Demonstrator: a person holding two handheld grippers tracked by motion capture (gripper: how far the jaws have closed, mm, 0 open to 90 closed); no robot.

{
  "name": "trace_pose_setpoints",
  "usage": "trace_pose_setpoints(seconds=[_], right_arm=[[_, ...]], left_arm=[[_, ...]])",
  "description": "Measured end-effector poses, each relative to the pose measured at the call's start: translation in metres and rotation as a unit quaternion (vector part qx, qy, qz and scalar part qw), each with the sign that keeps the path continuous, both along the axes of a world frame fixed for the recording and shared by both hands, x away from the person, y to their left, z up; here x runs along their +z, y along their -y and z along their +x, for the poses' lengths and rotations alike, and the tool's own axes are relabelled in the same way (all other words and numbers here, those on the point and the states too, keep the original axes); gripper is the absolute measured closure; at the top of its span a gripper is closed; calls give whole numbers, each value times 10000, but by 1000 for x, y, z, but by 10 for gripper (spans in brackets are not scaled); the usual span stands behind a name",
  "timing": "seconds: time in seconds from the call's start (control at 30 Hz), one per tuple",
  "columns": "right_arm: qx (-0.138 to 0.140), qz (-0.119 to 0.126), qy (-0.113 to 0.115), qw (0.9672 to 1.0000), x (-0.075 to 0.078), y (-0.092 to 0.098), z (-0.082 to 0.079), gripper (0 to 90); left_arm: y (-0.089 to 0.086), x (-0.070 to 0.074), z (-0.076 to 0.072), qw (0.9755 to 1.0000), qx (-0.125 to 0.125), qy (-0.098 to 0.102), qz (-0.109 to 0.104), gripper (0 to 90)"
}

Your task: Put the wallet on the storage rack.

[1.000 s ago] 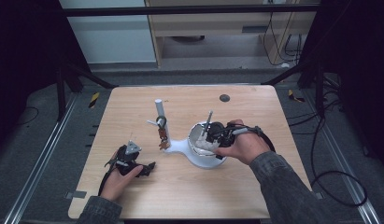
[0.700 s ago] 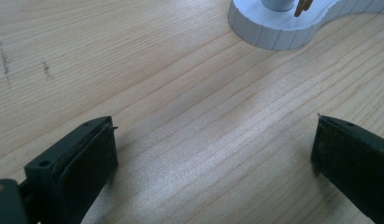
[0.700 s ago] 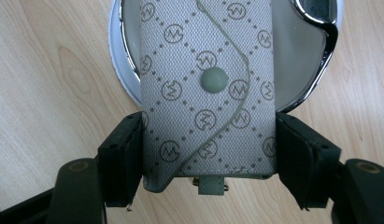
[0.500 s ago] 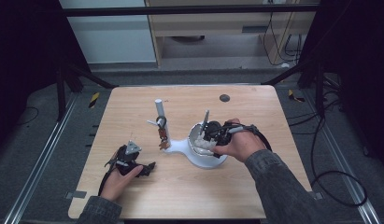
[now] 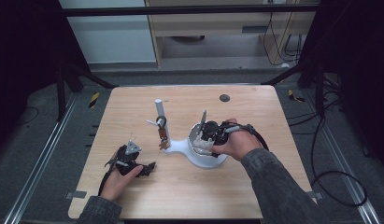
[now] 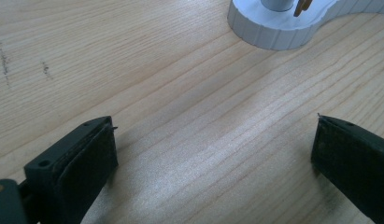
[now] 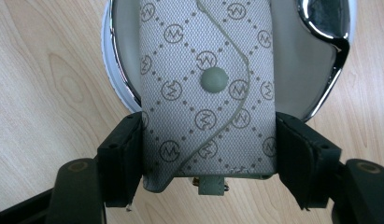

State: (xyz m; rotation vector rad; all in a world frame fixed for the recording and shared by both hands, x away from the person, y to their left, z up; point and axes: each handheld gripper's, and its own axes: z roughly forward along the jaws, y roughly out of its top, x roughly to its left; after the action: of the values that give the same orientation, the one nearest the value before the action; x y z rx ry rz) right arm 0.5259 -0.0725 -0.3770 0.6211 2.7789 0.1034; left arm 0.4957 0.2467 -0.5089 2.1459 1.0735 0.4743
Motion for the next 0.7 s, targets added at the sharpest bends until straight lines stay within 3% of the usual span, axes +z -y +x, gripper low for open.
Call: trace_pose_setpoints(seconds=[0.7], right_arm=[[30, -70, -110, 9999, -8, -9, 5, 303]], left_arm=[[0, 0, 0, 10000, -2, -1, -1, 0]])
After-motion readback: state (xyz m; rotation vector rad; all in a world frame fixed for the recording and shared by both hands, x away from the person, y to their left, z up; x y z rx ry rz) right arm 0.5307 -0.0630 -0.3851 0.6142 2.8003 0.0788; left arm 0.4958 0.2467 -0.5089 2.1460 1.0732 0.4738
